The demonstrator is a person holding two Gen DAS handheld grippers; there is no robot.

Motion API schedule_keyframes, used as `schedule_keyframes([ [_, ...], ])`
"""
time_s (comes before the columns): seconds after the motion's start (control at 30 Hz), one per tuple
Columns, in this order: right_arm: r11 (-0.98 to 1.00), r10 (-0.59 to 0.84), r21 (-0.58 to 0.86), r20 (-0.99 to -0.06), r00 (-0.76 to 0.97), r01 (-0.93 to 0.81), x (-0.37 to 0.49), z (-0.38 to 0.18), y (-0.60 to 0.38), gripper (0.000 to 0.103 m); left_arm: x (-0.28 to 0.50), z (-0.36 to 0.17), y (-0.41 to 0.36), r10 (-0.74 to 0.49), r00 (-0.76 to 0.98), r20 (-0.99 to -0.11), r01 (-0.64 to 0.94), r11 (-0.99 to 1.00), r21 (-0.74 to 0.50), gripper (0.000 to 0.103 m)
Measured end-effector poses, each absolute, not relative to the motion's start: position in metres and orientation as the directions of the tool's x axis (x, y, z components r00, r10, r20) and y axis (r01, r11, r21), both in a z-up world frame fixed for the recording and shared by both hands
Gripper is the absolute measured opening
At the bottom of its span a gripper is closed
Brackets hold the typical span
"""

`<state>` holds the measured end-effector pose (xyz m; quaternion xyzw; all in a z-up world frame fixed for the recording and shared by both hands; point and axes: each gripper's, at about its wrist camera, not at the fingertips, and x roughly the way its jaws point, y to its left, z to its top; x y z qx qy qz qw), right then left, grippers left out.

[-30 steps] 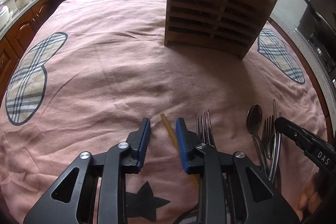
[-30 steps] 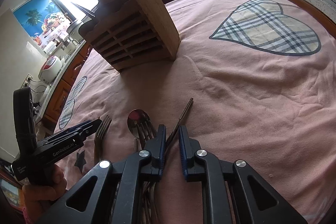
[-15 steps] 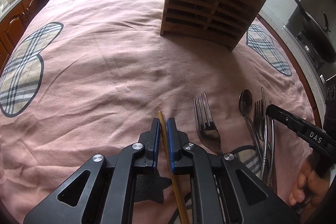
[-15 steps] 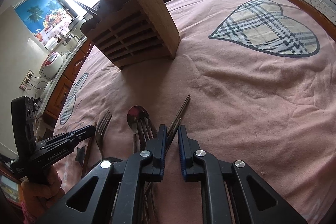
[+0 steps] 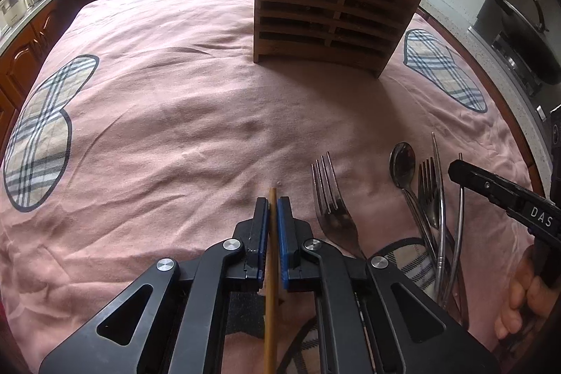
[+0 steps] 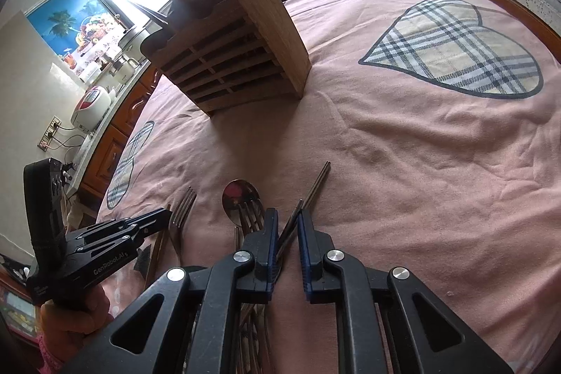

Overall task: Organize utensils
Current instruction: 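Grasp a wooden chopstick with left gripper while right gripper grasps a metal chopstick, then lift both held chopsticks and carry them over the wooden holder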

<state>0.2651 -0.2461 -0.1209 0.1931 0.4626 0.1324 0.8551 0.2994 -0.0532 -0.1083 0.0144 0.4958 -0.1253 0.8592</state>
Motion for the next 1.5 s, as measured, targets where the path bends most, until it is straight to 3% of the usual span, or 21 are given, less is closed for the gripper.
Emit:
schedule_keyframes([
  [0.7,0.892,0.412,0.413,-0.58,0.703,-0.182,0.214,-0.016,-0.24,0.005,0.213,0.007,0.0,-0.336,0.674,-0.658,0.229,0.942,-0.247,0.005],
  [1.5,0.906,0.387,0.347,-0.443,0.808,-0.243,0.179,0.046,-0.232,0.004,0.171,0.054,0.038,-0.378,0.813,-0.443,0.239,0.91,-0.339,0.005],
])
